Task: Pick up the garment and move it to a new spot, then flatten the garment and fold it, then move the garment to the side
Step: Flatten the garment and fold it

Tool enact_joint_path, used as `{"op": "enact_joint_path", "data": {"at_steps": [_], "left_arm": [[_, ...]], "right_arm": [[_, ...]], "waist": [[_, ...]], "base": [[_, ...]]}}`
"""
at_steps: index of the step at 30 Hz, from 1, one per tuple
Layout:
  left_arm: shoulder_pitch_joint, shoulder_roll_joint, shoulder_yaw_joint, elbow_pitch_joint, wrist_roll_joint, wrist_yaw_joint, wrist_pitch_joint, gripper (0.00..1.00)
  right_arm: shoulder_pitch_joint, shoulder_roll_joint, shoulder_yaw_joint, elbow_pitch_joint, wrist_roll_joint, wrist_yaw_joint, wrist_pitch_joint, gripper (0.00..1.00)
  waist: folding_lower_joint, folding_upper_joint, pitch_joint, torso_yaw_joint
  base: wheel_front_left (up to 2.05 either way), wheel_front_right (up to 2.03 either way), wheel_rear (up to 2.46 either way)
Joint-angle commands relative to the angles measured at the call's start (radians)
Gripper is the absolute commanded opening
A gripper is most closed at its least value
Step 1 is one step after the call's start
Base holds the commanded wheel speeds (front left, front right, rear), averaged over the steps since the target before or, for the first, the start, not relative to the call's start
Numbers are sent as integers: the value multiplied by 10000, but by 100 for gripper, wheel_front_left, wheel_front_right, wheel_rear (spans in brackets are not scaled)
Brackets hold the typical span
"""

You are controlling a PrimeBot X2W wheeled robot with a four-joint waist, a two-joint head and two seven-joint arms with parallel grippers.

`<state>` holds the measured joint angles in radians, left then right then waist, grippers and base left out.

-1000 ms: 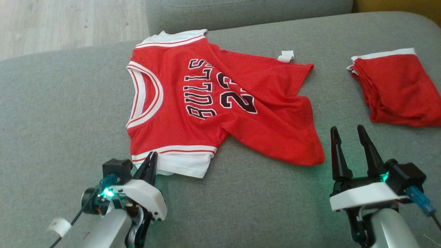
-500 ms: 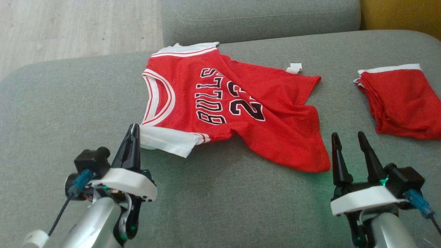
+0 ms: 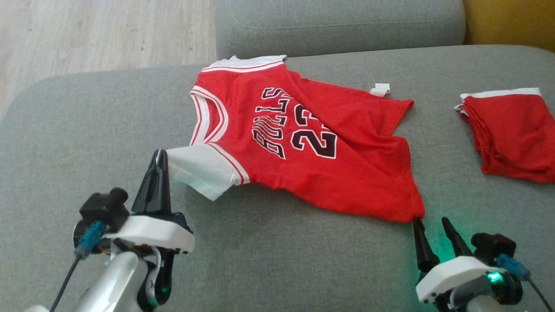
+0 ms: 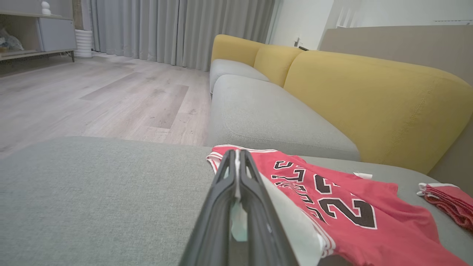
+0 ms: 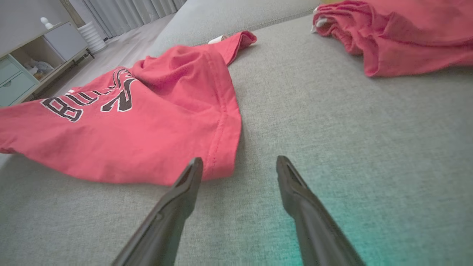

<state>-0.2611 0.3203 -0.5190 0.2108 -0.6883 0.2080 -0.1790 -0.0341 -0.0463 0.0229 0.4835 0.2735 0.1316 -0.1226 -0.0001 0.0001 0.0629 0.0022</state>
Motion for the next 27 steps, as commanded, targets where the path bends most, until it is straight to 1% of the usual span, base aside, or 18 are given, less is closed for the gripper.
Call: {"op": "enact_joint_path", "data": {"at_steps": [1,8,15,21,22,23,27], "left_arm": [[-322,280,489,-357,35,65,-160,0],[-348,305,740,-637,186,343,-444,0],[-372,313,641,-666,217,319,-444,0],[-298,307,600,-603,183,355,-434,0],[-267,310,586,-572,172,366,-430,0],[-252,312,582,-562,164,370,-430,0],[-225,312,683,-558,75,381,-471,0]], "right_arm": [[-450,-39,251,-201,71,-9,16,100],[-1039,-39,619,653,445,-9,149,100],[-1382,-39,1303,1499,338,-9,424,100],[-1377,-39,1884,1564,393,-9,710,100],[-1382,-39,2066,1523,432,-9,793,67],[-1406,-39,2107,1444,460,-9,731,0],[-1519,-39,2059,1072,521,-9,374,0]], "waist": [[1,-1,30,30],[1,-1,185,206],[1,-1,237,378],[1,-1,130,363],[1,-1,93,335],[1,-1,77,322],[1,-1,-39,258]], "base": [[0,0,0],[0,0,0],[0,0,0],[0,0,0],[0,0,0],[0,0,0],[0,0,0]]}}
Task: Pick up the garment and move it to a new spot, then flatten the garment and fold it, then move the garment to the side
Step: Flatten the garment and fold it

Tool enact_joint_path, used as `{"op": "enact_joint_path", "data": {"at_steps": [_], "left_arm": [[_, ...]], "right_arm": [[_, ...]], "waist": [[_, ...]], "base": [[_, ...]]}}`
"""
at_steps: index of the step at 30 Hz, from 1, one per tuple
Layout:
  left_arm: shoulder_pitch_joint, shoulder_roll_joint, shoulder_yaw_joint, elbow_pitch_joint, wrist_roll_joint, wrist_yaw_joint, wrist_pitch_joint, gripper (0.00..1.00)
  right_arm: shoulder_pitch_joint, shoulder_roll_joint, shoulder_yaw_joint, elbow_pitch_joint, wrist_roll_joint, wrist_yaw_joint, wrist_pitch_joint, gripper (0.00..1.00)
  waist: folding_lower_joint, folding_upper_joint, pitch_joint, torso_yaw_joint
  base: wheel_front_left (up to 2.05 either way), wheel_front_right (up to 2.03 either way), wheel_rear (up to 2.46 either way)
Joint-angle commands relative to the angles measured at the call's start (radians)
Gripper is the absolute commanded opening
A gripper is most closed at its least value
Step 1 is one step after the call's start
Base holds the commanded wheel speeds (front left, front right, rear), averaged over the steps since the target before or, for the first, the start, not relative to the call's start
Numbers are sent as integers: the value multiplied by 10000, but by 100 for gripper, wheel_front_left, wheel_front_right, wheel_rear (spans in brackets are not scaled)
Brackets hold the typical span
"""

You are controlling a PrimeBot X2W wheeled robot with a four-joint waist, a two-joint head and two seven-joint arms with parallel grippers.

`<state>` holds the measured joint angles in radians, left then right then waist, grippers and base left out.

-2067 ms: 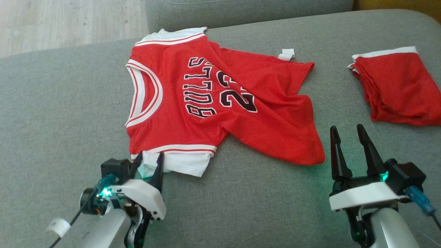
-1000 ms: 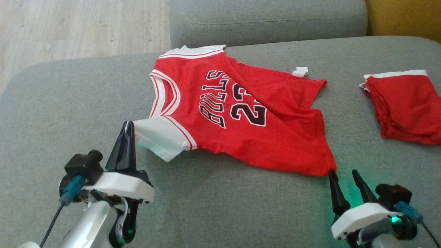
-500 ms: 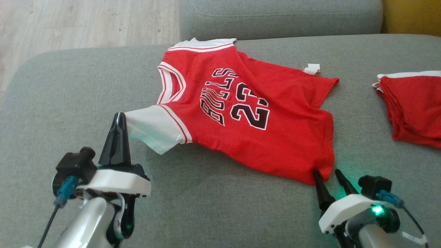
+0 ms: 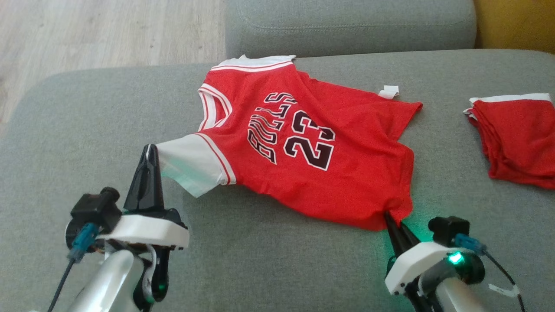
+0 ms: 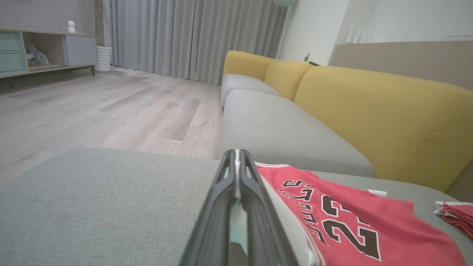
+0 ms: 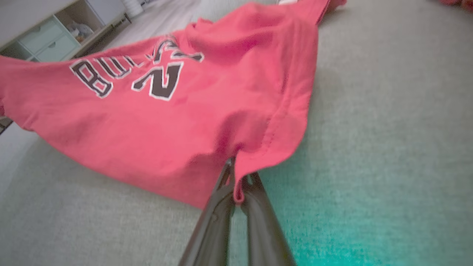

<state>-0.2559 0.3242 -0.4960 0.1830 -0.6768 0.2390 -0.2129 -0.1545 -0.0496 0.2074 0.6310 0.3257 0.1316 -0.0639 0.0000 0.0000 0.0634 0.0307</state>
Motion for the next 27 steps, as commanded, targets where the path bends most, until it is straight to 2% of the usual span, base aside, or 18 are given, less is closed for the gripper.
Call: {"op": "enact_joint_path", "data": {"at_steps": [1,7,14,21,27], "left_arm": [[-276,264,510,-304,-89,62,-152,0],[-457,329,827,-561,-265,-38,-241,0],[-1102,362,1196,-1059,-464,-174,-278,0],[-2380,164,2063,-1748,-856,-216,-370,0],[-2943,37,2757,-2786,-995,-52,-428,0]], "right_arm": [[-344,-6,172,-525,-39,-9,-326,0],[-649,-6,-111,-1644,-354,-9,-753,0],[-1153,-143,-512,-3119,-1051,-9,-416,0],[-2278,-1099,-483,-4686,-1217,-9,318,0],[-2939,-1829,-380,-5982,-1067,-9,933,0]], "waist": [[0,0,-79,-38],[0,0,-325,-149],[0,0,-609,-202],[0,0,-899,-270],[0,0,-1111,-373]], "base": [[0,0,0],[0,0,0],[0,0,0],[0,0,0],[0,0,0]]}}
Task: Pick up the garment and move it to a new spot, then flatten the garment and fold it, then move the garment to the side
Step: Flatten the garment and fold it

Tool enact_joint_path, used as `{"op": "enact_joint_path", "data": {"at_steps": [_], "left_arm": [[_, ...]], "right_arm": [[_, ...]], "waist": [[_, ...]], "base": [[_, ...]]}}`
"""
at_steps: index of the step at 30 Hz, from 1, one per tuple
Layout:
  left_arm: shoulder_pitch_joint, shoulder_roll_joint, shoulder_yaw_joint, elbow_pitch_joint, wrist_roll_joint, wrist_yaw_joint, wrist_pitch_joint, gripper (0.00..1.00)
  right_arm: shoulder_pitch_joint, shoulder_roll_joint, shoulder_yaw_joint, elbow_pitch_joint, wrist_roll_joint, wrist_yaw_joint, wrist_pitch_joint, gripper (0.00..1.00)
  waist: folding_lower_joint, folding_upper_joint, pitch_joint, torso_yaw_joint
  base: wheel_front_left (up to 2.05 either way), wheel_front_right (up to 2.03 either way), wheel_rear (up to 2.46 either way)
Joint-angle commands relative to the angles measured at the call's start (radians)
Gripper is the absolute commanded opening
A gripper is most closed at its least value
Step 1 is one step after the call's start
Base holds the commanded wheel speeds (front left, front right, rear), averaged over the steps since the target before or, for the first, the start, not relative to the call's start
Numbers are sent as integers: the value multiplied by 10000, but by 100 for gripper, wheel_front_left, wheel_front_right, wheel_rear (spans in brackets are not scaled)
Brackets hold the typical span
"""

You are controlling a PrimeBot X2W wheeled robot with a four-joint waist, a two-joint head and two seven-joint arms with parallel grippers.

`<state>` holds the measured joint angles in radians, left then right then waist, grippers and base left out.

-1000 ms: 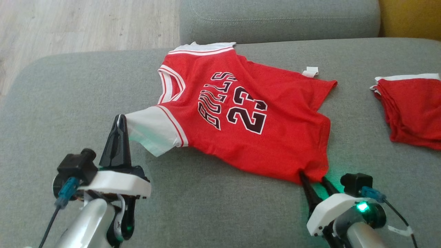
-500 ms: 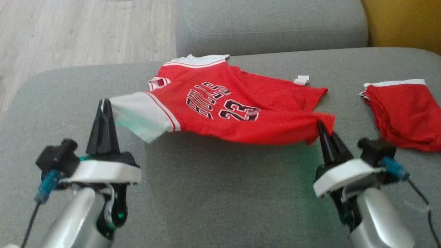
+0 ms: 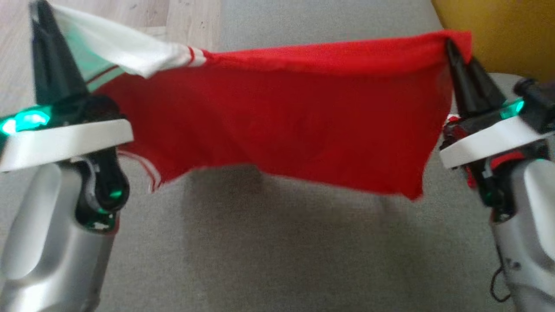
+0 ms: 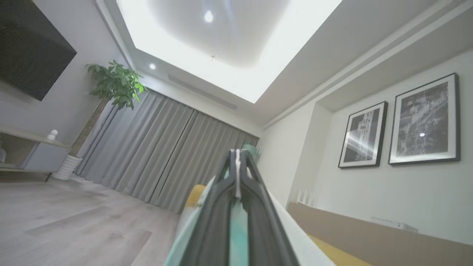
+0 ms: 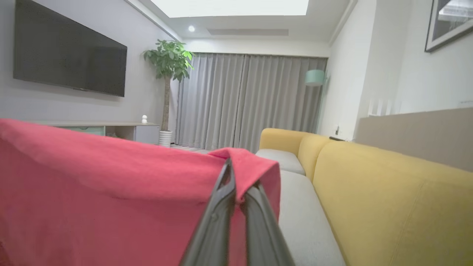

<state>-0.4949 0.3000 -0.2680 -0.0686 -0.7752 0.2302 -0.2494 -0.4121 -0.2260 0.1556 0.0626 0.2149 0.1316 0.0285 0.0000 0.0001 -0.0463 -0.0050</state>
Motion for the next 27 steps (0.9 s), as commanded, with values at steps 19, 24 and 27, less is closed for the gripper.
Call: {"op": "enact_joint_path", "data": {"at_steps": [19,24,27], "left_arm": [[-4271,1914,392,1150,-163,-580,2522,0],[-8054,1842,251,5011,630,-1417,1456,0],[-9296,1535,196,6327,780,-1797,730,0]], "right_arm": [[-3491,-419,-496,-496,515,-9,2247,0],[-7639,-318,-311,3448,67,-9,482,0],[-8971,-127,-660,5018,-311,-9,-675,0]], "waist": [[0,-1,2471,-210],[0,-1,3717,-129],[0,-1,3965,55]], "base": [[0,0,0],[0,0,0],[0,0,0]]}}
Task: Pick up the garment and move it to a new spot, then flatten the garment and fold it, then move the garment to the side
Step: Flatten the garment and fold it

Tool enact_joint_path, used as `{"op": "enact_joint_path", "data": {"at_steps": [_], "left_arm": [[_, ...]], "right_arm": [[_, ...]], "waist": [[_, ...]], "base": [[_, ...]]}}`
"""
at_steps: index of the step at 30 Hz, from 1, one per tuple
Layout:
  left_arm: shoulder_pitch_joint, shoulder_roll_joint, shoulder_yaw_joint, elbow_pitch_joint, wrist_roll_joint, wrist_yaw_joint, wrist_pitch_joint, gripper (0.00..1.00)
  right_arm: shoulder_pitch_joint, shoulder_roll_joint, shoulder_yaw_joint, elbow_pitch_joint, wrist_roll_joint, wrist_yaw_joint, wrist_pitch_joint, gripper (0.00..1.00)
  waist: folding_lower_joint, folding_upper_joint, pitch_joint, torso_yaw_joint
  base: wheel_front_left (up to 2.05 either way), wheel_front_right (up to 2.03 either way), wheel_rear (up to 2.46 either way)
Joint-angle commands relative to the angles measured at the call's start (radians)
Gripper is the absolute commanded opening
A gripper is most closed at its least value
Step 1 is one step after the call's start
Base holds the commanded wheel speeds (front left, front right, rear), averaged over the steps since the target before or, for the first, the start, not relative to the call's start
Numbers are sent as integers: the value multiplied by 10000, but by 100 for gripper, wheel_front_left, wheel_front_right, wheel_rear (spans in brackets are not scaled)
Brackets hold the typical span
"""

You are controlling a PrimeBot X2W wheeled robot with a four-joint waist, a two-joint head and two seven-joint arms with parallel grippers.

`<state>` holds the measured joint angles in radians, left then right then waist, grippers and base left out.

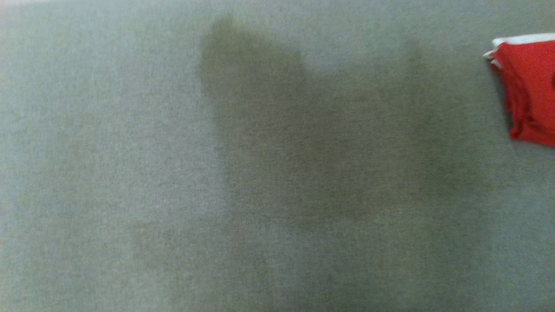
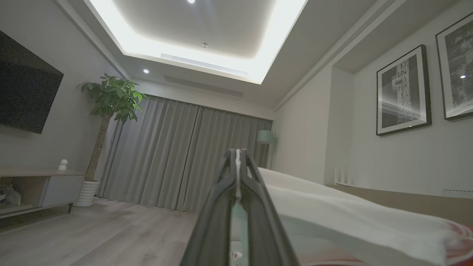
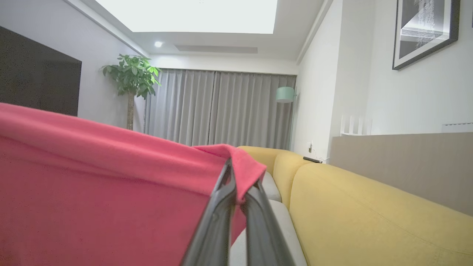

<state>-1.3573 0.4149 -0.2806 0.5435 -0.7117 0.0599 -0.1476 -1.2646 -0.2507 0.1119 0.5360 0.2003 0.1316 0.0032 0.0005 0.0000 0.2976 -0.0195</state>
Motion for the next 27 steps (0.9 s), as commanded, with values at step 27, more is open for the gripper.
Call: {"op": "enact_joint_path", "data": {"at_steps": [27], "left_arm": [[6045,423,-3475,2035,1397,-1901,-123,0]], "right_arm": [[4060,-1241,5566,4306,2685,-9,659,0]], "waist": [[-5,0,-1265,958]], "base": [[0,0,0]]}}
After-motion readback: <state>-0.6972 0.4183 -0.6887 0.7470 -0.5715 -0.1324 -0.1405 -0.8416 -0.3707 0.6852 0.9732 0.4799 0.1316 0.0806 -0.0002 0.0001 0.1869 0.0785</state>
